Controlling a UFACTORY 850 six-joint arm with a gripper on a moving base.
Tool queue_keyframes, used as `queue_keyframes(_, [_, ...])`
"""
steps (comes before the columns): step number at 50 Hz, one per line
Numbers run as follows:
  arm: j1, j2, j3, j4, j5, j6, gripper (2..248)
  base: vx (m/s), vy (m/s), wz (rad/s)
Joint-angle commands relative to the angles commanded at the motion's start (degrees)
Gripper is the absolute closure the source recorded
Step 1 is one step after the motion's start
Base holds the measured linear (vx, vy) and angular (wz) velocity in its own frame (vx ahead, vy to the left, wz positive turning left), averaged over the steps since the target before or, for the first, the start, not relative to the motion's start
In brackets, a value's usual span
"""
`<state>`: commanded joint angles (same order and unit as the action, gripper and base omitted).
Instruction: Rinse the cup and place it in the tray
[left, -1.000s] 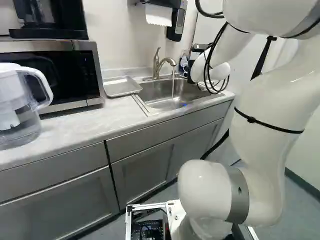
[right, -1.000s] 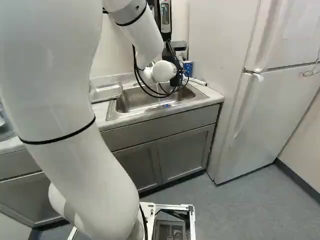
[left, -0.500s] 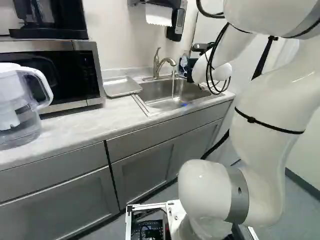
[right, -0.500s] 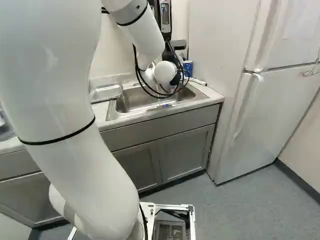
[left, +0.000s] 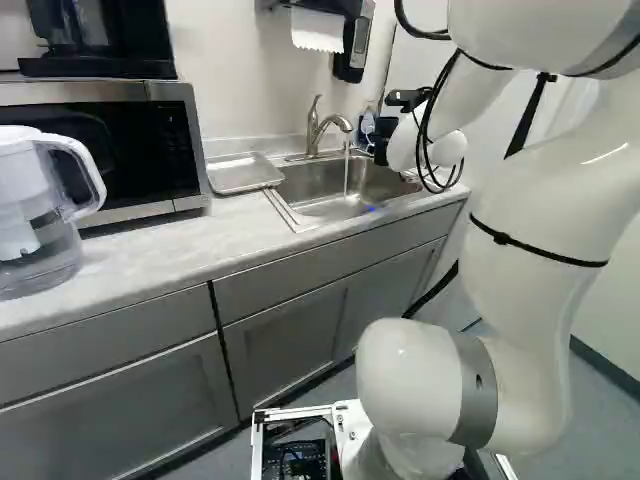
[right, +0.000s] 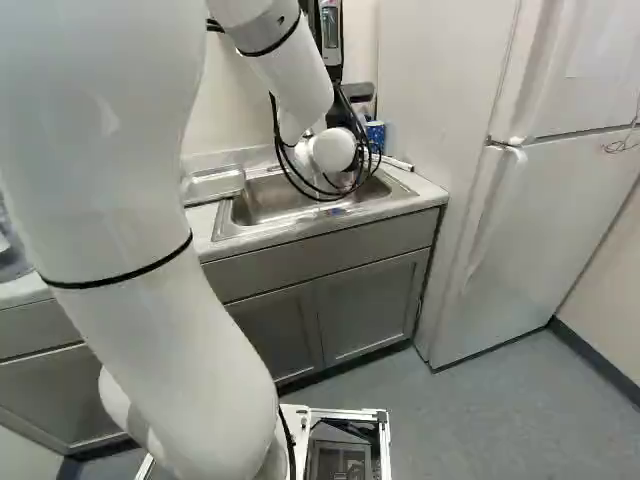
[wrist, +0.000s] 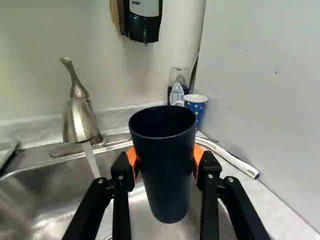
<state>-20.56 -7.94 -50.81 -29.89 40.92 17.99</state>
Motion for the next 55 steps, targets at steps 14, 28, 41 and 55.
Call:
queue_keyframes(14, [0.0, -1.2, 0.5, 0.0, 0.0, 0.0, 126, 0.000, 0.000, 0.000])
queue_keyframes(28, [0.7, -2.2, 1.3, 0.0, 0.0, 0.0, 126, 0.000, 0.000, 0.000])
queue_keyframes(41, [2.0, -2.3, 1.9, 0.3, 0.0, 0.0, 126, 0.000, 0.000, 0.000])
queue_keyframes(55, [4.0, -1.7, 2.6, 0.3, 0.0, 0.0, 126, 0.000, 0.000, 0.000])
